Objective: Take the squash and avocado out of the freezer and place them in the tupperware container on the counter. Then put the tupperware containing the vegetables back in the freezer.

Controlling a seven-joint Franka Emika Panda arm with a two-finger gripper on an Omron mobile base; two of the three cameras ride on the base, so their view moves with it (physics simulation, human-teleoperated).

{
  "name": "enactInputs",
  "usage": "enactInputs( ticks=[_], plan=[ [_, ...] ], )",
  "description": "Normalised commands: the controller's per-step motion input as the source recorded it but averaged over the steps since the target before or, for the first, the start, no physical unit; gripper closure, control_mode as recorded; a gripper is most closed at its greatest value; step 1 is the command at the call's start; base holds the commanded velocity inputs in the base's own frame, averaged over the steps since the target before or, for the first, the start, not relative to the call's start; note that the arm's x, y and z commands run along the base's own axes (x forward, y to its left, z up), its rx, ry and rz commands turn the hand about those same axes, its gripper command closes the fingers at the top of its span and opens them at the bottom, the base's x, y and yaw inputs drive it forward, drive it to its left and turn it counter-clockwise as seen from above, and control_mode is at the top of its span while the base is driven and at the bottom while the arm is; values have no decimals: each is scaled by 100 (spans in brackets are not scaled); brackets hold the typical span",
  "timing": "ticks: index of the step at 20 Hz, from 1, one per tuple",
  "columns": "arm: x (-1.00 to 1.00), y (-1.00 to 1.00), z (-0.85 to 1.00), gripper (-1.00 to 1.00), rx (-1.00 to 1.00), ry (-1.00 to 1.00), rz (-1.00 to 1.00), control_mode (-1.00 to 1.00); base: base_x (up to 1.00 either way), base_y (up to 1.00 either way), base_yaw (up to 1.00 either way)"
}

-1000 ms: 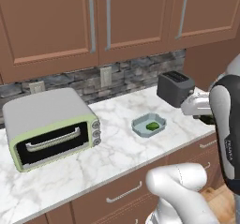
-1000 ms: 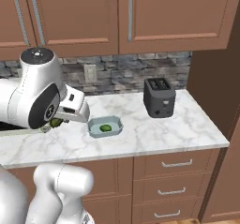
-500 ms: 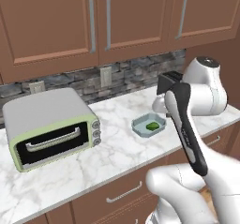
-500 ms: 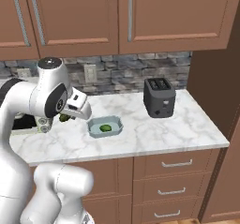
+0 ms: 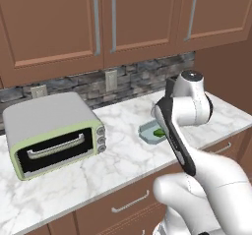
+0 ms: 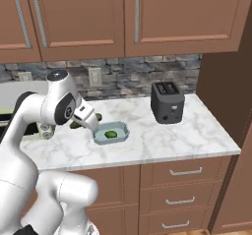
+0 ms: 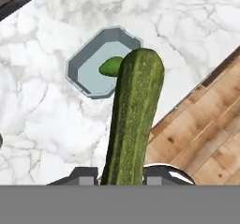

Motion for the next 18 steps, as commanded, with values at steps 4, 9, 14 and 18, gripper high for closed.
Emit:
enactInputs(
  ticks=[4, 9, 14, 18],
  plan=[
    [51, 0, -34, 100, 0, 5, -17, -100, 0, 0, 0],
    [50, 0, -33, 100, 0, 3, -9, -100, 0, 0, 0],
    [58, -1, -35, 100, 0, 5, -7, -100, 0, 0, 0],
    [51, -5, -47, 100, 0, 3, -7, -100, 0, 0, 0]
  ],
)
